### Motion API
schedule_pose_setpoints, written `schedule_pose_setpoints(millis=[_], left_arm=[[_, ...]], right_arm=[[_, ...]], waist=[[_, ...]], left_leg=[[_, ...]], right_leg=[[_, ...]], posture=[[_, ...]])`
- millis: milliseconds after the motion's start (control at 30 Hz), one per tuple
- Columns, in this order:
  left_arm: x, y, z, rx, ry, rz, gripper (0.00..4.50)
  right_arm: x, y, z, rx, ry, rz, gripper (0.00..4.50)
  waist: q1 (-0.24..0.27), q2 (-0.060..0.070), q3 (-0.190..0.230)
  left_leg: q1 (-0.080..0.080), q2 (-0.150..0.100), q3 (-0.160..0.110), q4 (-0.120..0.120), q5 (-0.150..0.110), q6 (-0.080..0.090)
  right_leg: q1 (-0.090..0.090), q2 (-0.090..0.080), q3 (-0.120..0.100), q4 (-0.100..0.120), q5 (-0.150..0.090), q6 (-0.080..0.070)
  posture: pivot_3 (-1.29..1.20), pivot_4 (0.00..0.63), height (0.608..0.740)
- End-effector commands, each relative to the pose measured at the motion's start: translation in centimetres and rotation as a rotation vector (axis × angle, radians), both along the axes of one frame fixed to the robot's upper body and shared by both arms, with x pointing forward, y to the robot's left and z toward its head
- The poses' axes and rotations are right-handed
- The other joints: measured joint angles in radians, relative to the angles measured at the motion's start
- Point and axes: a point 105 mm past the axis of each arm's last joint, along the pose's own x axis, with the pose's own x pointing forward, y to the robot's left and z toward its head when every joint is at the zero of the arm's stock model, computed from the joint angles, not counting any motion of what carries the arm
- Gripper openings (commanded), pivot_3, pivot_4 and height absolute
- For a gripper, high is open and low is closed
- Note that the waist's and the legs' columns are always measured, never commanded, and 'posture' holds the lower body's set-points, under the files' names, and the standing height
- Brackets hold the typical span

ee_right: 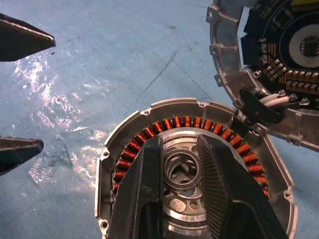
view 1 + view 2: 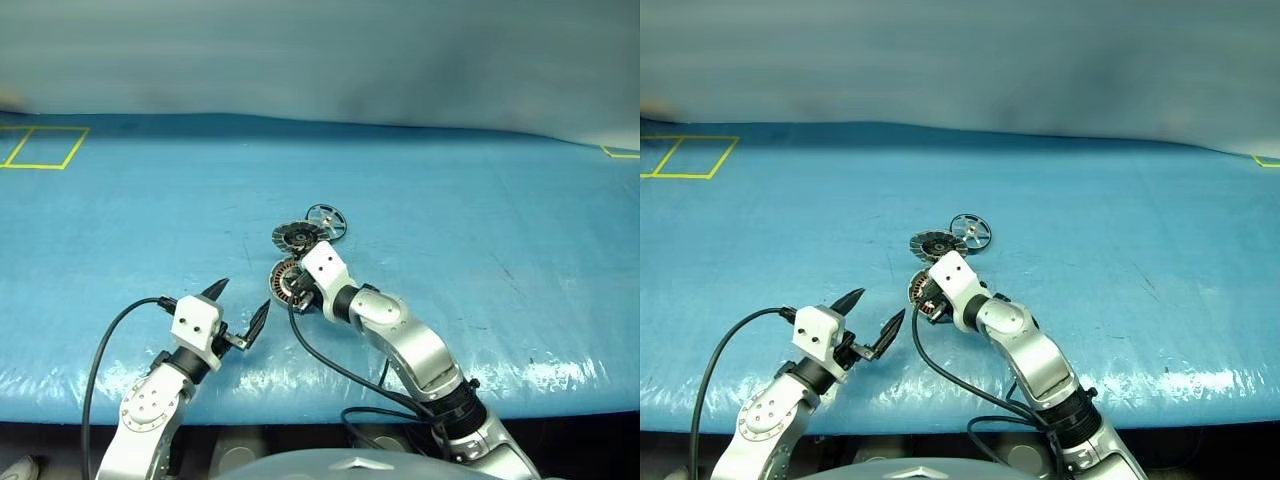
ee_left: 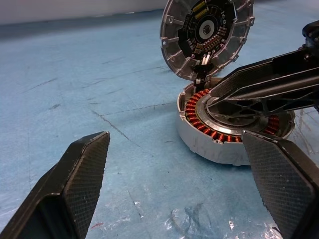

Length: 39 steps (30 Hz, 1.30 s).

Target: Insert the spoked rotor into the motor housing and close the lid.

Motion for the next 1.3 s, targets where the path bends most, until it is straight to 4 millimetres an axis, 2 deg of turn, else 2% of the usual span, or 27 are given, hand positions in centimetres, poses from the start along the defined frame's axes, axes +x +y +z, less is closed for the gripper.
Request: schedule_pose_setpoints(millis=[33, 267, 600, 733, 800, 967, 1067, 1267, 1300], left_arm=[[0.0, -0.2, 1.5, 0.0, -0.064, -0.008, 4.5], [0.1, -0.2, 1.5, 0.003, -0.066, -0.016, 4.5], [0.2, -0.3, 1.6, 0.0, -0.066, -0.011, 4.5], [0.1, -0.3, 1.5, -0.002, -0.064, -0.011, 4.5], [0.1, -0.3, 1.5, -0.002, -0.064, -0.011, 4.5], [0.1, -0.2, 1.5, 0.0, -0.063, -0.007, 4.5], [0.1, -0.1, 1.5, 0.0, -0.064, -0.005, 4.5], [0.3, -0.3, 1.5, -0.003, -0.066, -0.017, 4.5], [0.3, -0.3, 1.5, -0.005, -0.067, -0.018, 4.5]], right_arm=[[0.3, -0.5, 0.5, 0.011, -0.029, -0.025, 0.67], [0.7, -0.9, 0.3, 0.01, -0.029, -0.055, 0.67], [0.1, 0.1, 0.1, 0.03, -0.006, -0.027, 0.67], [0.0, 0.1, 0.2, 0.037, -0.006, -0.026, 1.96], [-0.2, -0.1, 1.2, 0.062, -0.018, -0.023, 2.62], [-1.8, -0.9, 4.9, 0.101, -0.078, 0.004, 2.62], [-2.8, -1.0, 5.8, 0.069, -0.073, 0.016, 2.01], [-2.8, -0.7, 4.9, -0.017, -0.026, 0.007, 0.06], [-2.7, -0.6, 4.6, -0.032, -0.019, 0.008, 0.02]], waist=[[0.0, 0.0, 0.0], [0.0, 0.0, 0.0], [0.0, 0.0, 0.0], [0.0, 0.0, 0.0], [0.0, 0.0, 0.0], [0.002, 0.0, 0.0], [-0.001, 0.0, 0.0], [0.0, 0.0, 0.0], [0.0, 0.0, 0.0]], left_leg=[[0.0, 0.0, 0.0, 0.0, 0.0, 0.0], [0.0, 0.0, 0.0, 0.0, 0.0, 0.0], [0.0, 0.0, 0.0, 0.0, 0.0, 0.0], [0.001, 0.0, 0.0, 0.0, 0.0, 0.0], [0.001, 0.0, 0.0, 0.001, 0.0, 0.0], [-0.001, 0.0, 0.0, 0.001, 0.0, 0.0], [0.0, 0.0, 0.0, 0.0, 0.0, 0.0], [0.0, 0.0, 0.0, 0.001, 0.0, 0.0], [0.0, 0.0, 0.0, 0.001, 0.0, 0.0]], right_leg=[[0.0, 0.0, 0.0, 0.0, 0.0, 0.0], [0.0, 0.0, 0.0, 0.0, 0.0, 0.0], [0.0, 0.0, 0.0, 0.0, 0.0, 0.0], [0.0, 0.0, 0.0, 0.0, 0.0, 0.0], [0.0, 0.0, 0.0, 0.0, 0.0, 0.0], [0.0, 0.0, 0.0, 0.0, 0.0, 0.0], [-0.001, 0.0, 0.0, 0.001, 0.0, 0.0], [-0.001, 0.0, 0.0, 0.001, 0.0, 0.0], [-0.001, 0.0, 0.0, 0.001, 0.0, 0.0]], posture=[[0.0, 0.15, 0.74], [0.0, 0.15, 0.74], [0.0, 0.15, 0.74], [0.0, 0.15, 0.74], [0.0, 0.15, 0.74], [0.0, 0.15, 0.74], [0.0, 0.15, 0.74], [0.0, 0.15, 0.74], [0.0, 0.15, 0.74]])
